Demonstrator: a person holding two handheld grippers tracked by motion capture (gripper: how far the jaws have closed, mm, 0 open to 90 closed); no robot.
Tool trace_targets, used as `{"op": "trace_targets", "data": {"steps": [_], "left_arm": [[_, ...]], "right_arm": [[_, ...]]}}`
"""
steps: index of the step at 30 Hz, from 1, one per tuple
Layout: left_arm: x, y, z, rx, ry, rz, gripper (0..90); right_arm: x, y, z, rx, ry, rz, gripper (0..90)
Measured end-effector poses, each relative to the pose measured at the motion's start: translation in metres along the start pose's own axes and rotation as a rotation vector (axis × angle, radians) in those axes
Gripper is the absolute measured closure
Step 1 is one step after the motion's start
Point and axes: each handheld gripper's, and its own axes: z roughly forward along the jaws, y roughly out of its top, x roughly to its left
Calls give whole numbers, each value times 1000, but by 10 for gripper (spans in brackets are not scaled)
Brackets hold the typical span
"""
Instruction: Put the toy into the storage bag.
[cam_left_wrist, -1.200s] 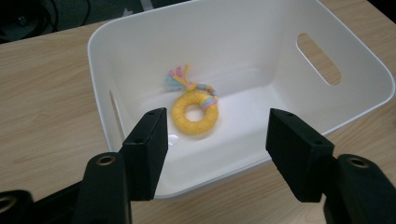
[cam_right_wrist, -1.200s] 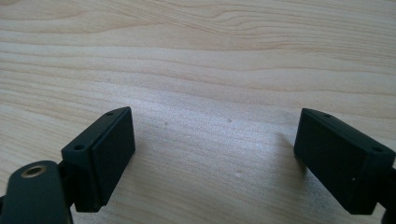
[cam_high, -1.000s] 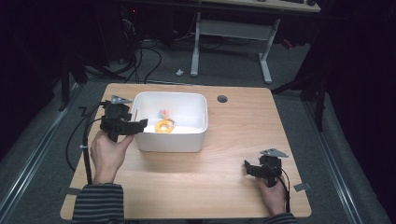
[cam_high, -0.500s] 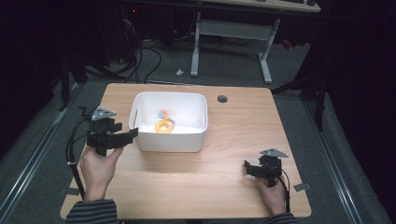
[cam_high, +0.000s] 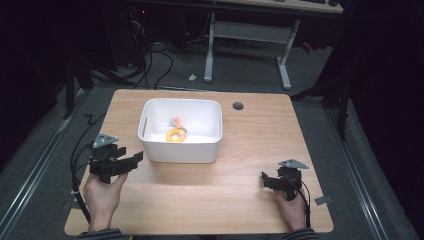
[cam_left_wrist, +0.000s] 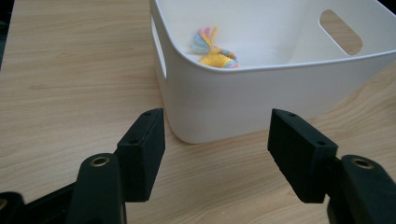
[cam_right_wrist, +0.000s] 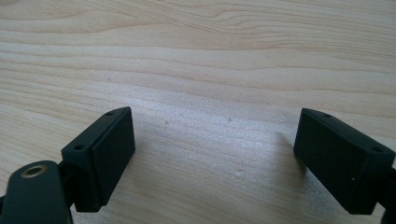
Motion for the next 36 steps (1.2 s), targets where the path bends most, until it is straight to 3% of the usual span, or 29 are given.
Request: {"op": "trace_targets", "data": {"steps": [12, 24, 36], "left_arm": [[-1, -24, 8, 21, 32, 6, 355], [-1, -42, 22, 29, 20, -15, 346], [-8, -54, 43, 66, 23, 6, 339]], "right_arm": [[0, 0, 0, -1, -1, 1, 122], [0, 0, 0, -1, -1, 1, 122], [0, 0, 0, -1, -1, 1, 122]]}}
